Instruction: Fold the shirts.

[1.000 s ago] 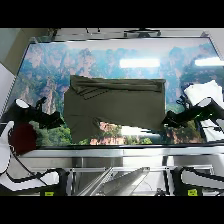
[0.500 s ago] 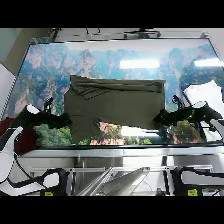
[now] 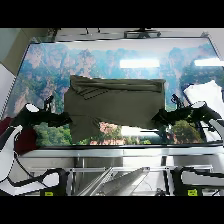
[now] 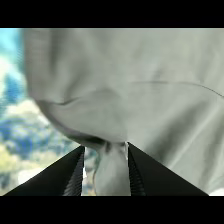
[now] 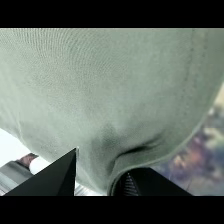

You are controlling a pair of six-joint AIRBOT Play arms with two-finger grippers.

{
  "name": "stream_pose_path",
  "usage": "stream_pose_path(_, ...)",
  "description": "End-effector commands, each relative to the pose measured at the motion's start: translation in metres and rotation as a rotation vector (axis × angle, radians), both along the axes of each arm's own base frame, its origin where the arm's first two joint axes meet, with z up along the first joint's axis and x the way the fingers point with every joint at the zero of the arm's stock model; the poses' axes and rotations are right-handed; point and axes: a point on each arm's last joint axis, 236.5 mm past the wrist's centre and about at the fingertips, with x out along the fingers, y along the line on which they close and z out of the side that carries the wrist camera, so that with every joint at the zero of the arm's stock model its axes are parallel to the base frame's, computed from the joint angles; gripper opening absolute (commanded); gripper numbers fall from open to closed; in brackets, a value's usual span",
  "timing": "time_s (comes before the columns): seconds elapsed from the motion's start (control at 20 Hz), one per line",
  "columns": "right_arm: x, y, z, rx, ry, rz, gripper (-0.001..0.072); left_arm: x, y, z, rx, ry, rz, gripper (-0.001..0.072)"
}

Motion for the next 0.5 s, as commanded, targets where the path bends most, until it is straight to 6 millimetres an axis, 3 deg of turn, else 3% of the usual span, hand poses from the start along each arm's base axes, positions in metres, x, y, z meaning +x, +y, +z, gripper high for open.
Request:
stream_pose_path(0.0,-0.004,0.004,0.002,0.019,0.013,0.012,0.0363,-0.015,-0.008,-0.007,-0.067,0.024,0.022,0.0293)
stream_pose_path(0.15,-0.007,0.007,0.005,0.033,0.022,0.022,0.0351,-0.006,-0.037,-0.01,-0.163,-0.061,0.039,0.0289)
stream_pose_path(0.2,-0.01,0.008,0.006,0.041,0.024,0.035,0.0196,-0.003,-0.038,-0.008,-0.165,-0.073,0.04,0.0192)
stream_pose_path(0.25,-0.012,0.01,0.007,0.049,0.024,0.051,0.0092,0.0,-0.039,-0.006,-0.163,-0.079,0.027,0.0047)
stream_pose_path(0.35,-0.015,0.012,0.01,0.06,0.027,0.066,0.008,0.007,-0.04,0.006,-0.175,-0.096,0.008,0.0018)
stream_pose_path(0.4,-0.015,0.012,0.013,0.061,0.019,0.072,0.002,0.011,-0.042,0.013,-0.185,-0.102,-0.006,0.0017)
stream_pose_path(0.45,-0.014,0.01,0.017,0.057,0.007,0.073,0.002,0.013,-0.043,0.019,-0.196,-0.105,-0.022,0.0016)
